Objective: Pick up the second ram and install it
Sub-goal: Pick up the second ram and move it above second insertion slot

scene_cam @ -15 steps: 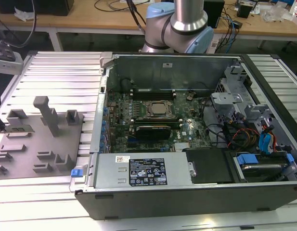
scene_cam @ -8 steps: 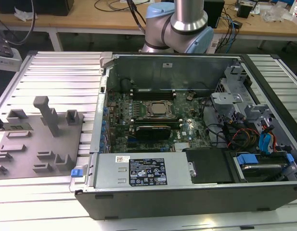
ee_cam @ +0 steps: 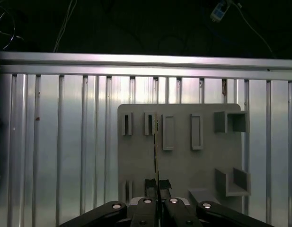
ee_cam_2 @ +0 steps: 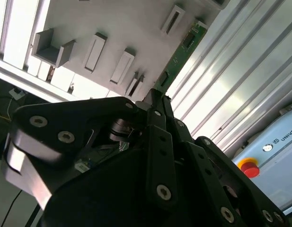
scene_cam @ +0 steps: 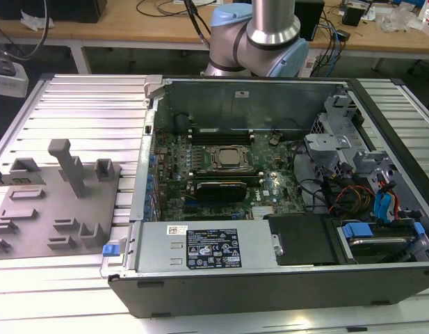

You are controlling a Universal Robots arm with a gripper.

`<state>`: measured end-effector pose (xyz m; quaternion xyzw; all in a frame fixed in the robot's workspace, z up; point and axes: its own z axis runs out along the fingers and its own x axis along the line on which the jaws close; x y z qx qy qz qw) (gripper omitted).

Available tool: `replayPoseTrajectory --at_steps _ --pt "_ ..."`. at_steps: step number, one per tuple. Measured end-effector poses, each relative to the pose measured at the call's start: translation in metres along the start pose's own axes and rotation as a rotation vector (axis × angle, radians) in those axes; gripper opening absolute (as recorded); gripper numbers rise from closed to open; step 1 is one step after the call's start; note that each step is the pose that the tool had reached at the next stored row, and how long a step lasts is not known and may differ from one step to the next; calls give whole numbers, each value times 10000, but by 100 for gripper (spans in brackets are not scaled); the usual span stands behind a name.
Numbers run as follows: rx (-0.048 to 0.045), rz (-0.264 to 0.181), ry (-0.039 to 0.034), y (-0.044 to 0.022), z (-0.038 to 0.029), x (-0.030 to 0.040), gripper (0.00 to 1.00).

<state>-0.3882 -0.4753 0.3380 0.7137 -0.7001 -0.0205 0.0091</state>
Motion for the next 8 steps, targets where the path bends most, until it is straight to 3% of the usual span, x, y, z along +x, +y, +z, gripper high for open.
replayPoseTrajectory --at_steps 6,8 --pt "-2 0 0 3 -69 -5 13" --pt "-2 0 0 5 -120 -10 13"
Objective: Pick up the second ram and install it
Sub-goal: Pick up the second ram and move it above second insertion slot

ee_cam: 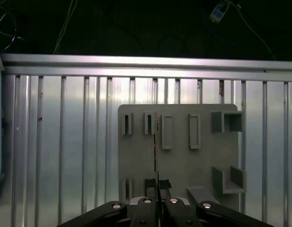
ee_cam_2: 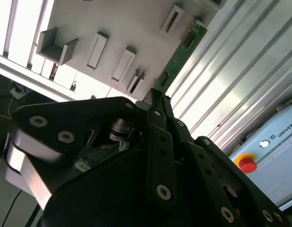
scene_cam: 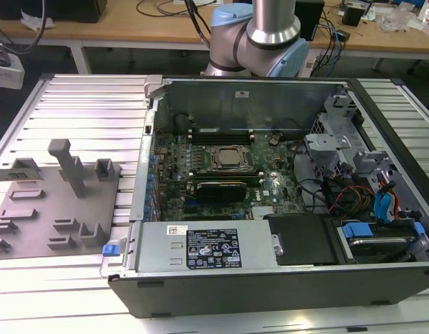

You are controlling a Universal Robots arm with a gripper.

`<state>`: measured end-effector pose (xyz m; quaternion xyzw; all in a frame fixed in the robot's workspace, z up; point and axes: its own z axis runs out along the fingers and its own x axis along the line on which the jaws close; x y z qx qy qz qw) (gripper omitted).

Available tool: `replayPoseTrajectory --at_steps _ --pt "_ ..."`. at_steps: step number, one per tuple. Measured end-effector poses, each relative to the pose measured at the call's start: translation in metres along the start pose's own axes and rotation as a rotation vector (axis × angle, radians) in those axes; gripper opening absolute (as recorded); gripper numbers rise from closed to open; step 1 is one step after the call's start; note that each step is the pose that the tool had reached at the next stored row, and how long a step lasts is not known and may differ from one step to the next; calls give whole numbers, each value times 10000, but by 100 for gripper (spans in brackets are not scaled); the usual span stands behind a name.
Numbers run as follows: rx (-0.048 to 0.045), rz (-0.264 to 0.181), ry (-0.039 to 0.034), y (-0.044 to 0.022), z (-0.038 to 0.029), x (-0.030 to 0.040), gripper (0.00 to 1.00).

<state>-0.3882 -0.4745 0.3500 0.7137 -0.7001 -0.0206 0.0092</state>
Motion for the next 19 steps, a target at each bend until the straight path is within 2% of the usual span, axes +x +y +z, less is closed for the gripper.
replayPoseTrajectory --at_steps 4,7,10,14,17,19 --pt "0 1 0 4 -94 -7 13" --pt "-2 0 -3 5 -162 -38 13" --pt "-18 1 -11 6 -240 -130 13" --pt "-30 0 -26 7 -339 -201 13" --pt "-35 -1 -31 9 -390 -233 13" --pt "-40 0 -33 11 -453 -265 13"
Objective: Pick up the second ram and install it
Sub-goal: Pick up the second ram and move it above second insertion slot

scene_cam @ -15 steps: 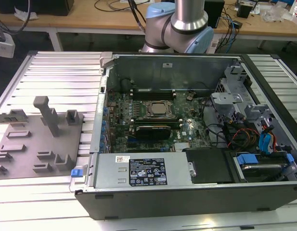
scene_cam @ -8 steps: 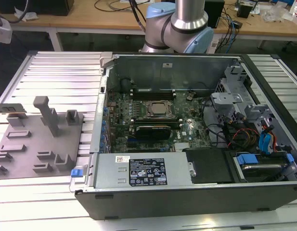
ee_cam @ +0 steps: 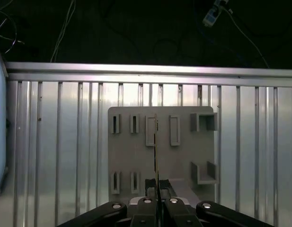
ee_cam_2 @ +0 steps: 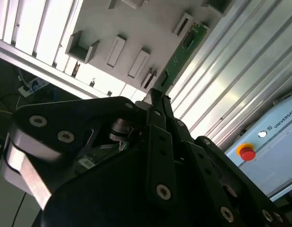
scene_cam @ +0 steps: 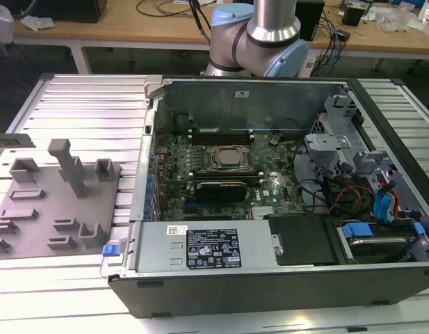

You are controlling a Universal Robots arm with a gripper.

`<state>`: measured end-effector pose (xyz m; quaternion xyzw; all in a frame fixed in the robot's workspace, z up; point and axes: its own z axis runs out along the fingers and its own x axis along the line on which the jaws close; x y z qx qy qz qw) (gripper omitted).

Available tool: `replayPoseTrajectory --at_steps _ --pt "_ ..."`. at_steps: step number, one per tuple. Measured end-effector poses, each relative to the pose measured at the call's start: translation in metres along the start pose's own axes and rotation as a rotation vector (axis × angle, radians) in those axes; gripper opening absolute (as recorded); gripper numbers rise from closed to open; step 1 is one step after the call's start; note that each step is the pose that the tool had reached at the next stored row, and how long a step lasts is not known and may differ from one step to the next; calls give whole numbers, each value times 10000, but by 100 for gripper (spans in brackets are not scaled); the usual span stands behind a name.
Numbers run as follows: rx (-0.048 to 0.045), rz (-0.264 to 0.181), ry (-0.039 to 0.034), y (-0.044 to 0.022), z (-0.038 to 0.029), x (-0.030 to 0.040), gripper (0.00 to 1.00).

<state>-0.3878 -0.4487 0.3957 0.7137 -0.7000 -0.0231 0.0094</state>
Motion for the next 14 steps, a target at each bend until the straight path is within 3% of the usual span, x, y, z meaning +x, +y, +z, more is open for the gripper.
replayPoseTrajectory --at_steps 6,11,14 --pt "-8 -2 -20 7 -202 -69 13" --pt "-11 0 -15 5 -205 -70 13" --pt "-10 0 -7 -63 -208 -68 13"
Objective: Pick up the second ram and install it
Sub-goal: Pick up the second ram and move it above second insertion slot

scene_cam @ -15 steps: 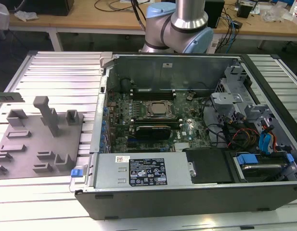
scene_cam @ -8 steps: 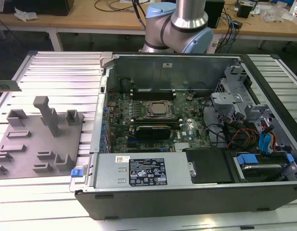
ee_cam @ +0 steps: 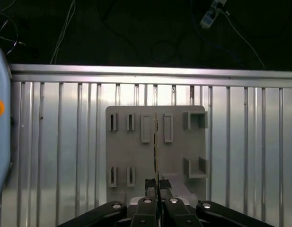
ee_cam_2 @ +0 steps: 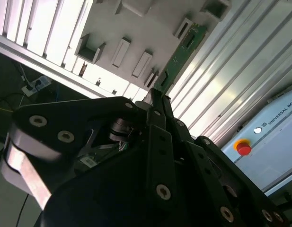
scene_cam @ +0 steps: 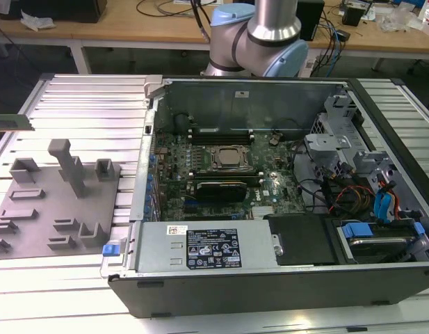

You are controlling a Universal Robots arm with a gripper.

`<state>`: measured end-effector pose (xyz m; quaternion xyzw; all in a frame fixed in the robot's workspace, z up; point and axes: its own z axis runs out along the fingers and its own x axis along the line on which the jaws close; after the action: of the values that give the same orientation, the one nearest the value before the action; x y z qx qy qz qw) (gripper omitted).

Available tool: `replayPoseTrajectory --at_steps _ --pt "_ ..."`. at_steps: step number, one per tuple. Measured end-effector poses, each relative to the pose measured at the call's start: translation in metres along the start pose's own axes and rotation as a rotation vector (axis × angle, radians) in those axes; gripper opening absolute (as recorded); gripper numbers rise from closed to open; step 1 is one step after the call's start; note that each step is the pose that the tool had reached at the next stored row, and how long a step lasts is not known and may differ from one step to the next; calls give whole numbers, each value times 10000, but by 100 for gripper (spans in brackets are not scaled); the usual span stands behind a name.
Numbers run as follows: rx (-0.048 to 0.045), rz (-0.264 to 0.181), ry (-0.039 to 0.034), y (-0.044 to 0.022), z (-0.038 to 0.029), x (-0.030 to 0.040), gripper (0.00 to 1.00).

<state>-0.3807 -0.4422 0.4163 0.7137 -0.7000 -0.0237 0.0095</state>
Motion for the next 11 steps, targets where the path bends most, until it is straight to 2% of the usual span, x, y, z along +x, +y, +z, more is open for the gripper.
replayPoseTrajectory --at_steps 3,5,7,9,11 --pt "-6 1 1 -170 -8 3 13" --pt "-9 0 0 -231 -10 4 13" --pt "-17 0 1 -336 -16 6 13" --pt "-21 -1 0 -394 -18 8 13" --pt "-31 2 0 -511 -24 9 13"
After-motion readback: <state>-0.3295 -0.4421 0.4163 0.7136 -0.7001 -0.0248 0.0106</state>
